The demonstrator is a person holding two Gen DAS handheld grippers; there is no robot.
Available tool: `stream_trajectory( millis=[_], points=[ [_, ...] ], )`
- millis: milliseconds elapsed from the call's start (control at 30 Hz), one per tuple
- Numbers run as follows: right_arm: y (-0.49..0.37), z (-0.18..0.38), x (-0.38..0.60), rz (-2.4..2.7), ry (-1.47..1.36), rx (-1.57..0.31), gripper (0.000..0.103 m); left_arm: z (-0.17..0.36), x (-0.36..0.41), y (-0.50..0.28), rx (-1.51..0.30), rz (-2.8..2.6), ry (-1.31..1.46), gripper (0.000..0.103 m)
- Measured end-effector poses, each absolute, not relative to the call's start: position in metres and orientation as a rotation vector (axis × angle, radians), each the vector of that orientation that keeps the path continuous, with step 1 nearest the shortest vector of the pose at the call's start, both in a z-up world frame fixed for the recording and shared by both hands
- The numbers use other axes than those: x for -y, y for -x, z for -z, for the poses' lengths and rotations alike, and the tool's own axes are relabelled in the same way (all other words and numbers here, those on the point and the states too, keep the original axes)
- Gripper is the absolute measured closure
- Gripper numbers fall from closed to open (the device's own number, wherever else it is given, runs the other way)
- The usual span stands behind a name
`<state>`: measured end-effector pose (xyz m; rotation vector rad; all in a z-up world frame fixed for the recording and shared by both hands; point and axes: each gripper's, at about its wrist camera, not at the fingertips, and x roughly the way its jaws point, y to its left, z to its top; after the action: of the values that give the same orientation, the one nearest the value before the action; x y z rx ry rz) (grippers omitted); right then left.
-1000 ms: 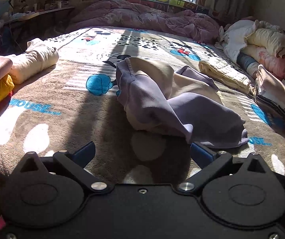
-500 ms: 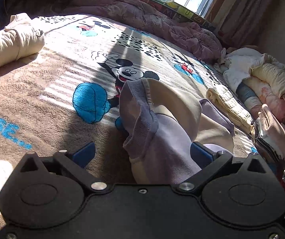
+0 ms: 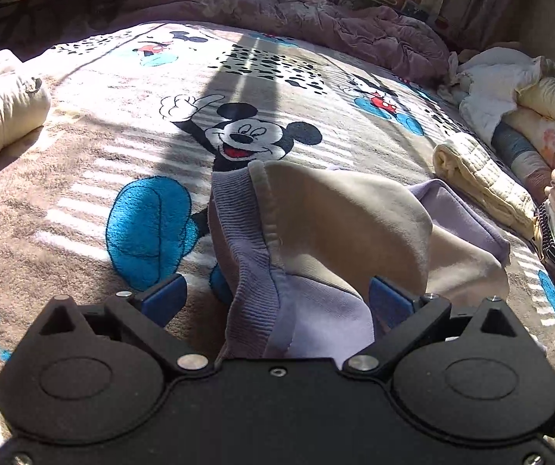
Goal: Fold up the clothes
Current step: 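Reach both grippers into the crumpled lavender-cream sweatshirt and close on its edges, then lift the sweatshirt with both grippers, bringing the left gripper toward the right gripper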
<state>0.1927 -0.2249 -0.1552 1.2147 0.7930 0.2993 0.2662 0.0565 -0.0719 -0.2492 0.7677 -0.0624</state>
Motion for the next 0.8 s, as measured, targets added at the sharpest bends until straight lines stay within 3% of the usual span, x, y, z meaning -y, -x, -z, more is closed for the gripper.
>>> stream_trajectory(
  millis=[133, 300, 433, 600, 767, 800],
  points=[
    [-0.198, 0.149, 0.211, -0.254, -1.135, -0.761, 0.002, 0.079, -0.056, -0.268, -0.784, 0.083, 0.274, 0.005],
    [-0.203, 0.152, 0.203, -0.215, -1.107, -0.734, 0.028, 0.083, -0.057, -0.266, -0.800, 0.111, 0.300, 0.013],
    [-0.207, 0.158, 0.206, -0.189, -1.133, -0.723, 0.038, 0.083, -0.054, -0.264, -0.799, 0.127, 0.297, 0.021],
    [-0.206, 0.162, 0.207, -0.168, -1.130, -0.713, 0.057, 0.085, -0.050, -0.257, -0.806, 0.139, 0.292, 0.045],
    [-0.207, 0.164, 0.211, -0.173, -1.106, -0.708, 0.070, 0.085, -0.047, -0.248, -0.793, 0.159, 0.294, 0.085],
    [-0.208, 0.164, 0.212, -0.175, -1.105, -0.707, 0.073, 0.086, -0.047, -0.245, -0.791, 0.165, 0.301, 0.088]
  ],
)
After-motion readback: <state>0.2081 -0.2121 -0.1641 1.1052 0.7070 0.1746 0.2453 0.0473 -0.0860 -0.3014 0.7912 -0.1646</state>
